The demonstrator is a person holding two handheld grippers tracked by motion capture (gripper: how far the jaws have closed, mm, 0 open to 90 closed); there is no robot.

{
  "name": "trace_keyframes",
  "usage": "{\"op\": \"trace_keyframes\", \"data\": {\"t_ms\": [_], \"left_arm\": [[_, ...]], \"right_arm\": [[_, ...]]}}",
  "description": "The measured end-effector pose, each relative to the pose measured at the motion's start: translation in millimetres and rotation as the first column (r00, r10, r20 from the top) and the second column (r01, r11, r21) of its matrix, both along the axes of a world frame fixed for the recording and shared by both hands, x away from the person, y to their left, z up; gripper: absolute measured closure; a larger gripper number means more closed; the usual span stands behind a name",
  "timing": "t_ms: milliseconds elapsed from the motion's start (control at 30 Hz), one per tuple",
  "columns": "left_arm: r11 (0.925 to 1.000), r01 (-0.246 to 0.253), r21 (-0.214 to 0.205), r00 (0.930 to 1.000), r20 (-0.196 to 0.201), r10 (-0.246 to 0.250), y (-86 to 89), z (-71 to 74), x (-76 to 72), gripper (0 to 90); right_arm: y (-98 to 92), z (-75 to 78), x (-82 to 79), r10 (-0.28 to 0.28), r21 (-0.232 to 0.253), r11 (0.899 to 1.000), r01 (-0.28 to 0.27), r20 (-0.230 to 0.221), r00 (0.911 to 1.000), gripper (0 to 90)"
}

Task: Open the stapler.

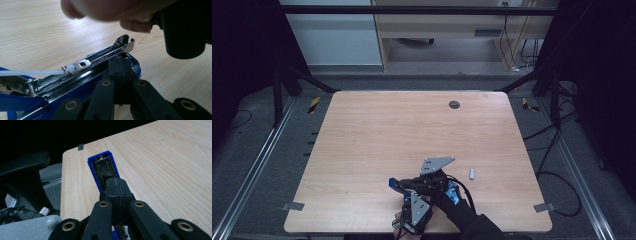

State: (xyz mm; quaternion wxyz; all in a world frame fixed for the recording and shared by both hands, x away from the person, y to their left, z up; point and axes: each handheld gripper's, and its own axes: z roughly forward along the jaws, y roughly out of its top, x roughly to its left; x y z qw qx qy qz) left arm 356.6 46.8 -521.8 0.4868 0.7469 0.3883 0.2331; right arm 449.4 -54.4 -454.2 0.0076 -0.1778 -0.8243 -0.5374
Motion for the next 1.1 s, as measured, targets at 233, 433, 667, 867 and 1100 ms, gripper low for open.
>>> {"op": "trace_keyframes", "data": {"t_ms": [233,433,667,867,1100], "left_arm": [[1.0,-0.002,-0.004,1.0,-0.002,0.002,-0.1,-0.1,-0.1,89.6],[1.0,-0.003,-0.005,1.0,-0.002,0.003,-0.2,-0.2,-0.3,89.6],[1.0,-0.004,-0.004,1.0,-0.001,0.004,-0.2,-0.3,-0.4,89.6],[1.0,-0.005,-0.005,1.0,-0.001,0.005,-0.2,-0.3,-0.3,89.6],[1.0,-0.006,-0.005,1.0,-0.001,0.006,-0.3,-0.3,-0.4,89.6]], "right_arm": [[3.7,-2.2,2.0,0.007,-0.008,1.0,-0.007,-0.012,0.9999,90.0],[6.7,-4.1,2.7,0.013,-0.019,1.0,-0.013,-0.016,0.9998,90.0],[8.5,-5.0,4.2,0.016,-0.025,1.0,-0.017,-0.024,0.9996,90.0],[10.6,-6.8,5.1,0.02,-0.04,0.999,-0.021,-0.027,0.9994,90.0],[13.0,-7.9,6.8,0.026,-0.05,0.998,-0.028,-0.033,0.9991,90.0]]}}
